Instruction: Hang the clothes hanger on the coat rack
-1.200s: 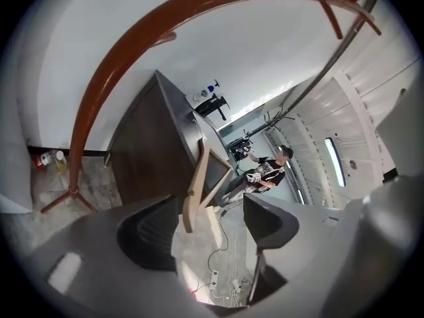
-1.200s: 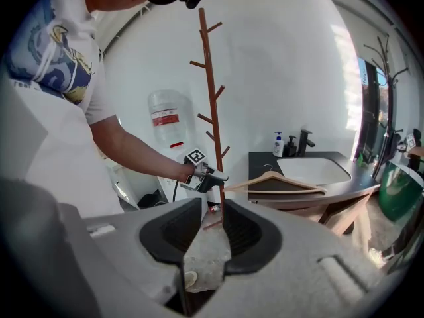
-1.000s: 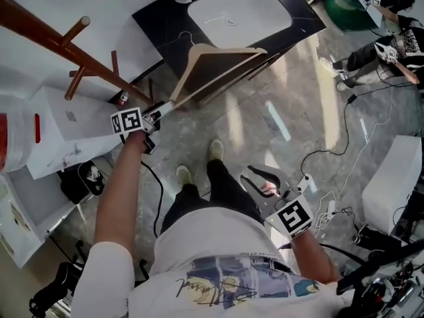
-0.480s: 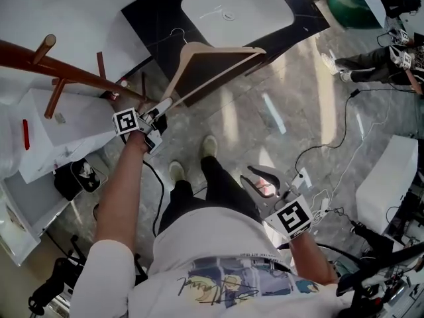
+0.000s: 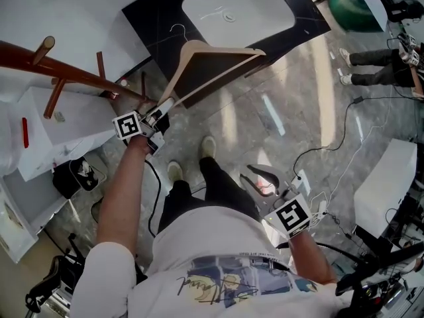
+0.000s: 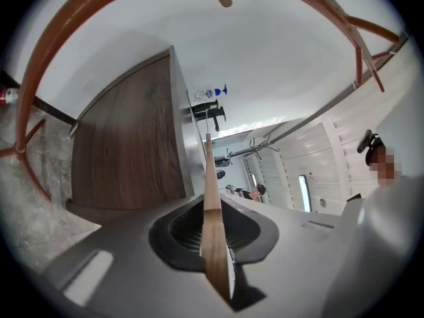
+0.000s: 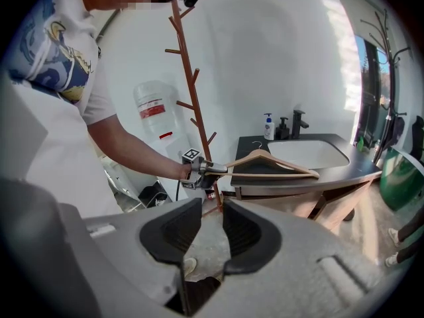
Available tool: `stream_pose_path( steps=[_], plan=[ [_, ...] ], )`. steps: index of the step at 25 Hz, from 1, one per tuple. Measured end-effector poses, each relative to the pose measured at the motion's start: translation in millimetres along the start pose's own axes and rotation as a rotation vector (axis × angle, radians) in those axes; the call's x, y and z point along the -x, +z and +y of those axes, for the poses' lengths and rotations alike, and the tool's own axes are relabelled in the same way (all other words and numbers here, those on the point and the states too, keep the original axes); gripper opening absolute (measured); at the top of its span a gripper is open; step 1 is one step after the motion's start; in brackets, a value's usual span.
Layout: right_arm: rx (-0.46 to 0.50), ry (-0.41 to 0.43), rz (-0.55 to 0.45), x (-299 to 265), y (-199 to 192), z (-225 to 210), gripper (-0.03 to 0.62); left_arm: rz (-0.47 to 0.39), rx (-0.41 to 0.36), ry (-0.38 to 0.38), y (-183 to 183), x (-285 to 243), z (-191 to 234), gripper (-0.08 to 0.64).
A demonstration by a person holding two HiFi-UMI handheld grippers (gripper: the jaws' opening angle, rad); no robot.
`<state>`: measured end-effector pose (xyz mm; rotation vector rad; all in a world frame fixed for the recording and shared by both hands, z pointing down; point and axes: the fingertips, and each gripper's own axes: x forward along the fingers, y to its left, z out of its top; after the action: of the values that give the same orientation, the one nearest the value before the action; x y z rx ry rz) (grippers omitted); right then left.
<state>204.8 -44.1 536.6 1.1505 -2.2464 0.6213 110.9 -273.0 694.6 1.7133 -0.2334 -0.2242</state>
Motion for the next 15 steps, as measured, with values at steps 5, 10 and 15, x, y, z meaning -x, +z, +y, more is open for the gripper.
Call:
stream_pose_path(
  steps=[5,10,15],
  plan=[
    [0.011,0.015,0.002,-3,-1,3,0.101,-0.002,-0.169,0.061,6,5,-9,0.037],
    [0.037,0.029,-0.004,-6,5,10,0.101,-0.015,-0.343,0.04,16,6,-41,0.032],
    [0.056,0.037,-0.024,-8,11,18,0.101,0.01,-0.444,0.015,13,12,-81,0.031]
  ],
)
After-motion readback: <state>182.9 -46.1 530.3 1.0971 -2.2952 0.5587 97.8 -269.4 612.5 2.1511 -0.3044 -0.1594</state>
